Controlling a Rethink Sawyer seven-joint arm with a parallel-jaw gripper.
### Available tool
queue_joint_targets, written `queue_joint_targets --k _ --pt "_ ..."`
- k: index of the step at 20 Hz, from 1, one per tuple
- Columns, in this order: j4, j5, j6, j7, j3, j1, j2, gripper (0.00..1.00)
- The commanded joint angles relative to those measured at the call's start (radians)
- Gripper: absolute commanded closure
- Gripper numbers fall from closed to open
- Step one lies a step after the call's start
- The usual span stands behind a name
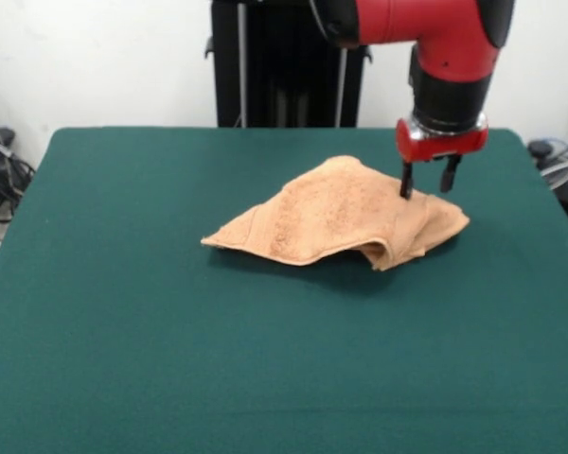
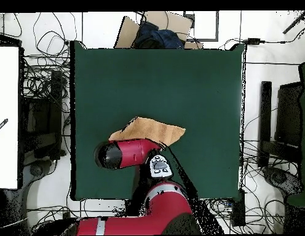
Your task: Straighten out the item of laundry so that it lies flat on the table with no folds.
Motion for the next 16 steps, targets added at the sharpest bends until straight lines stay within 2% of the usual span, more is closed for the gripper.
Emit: queue_joint_targets --k 1,16 --pt "-0.074 -0.057 0.004 0.085 -0.032 0.015 0.086 0.00" --pt "-0.059 -0.059 -0.013 0.098 -0.030 0.015 0.070 0.00"
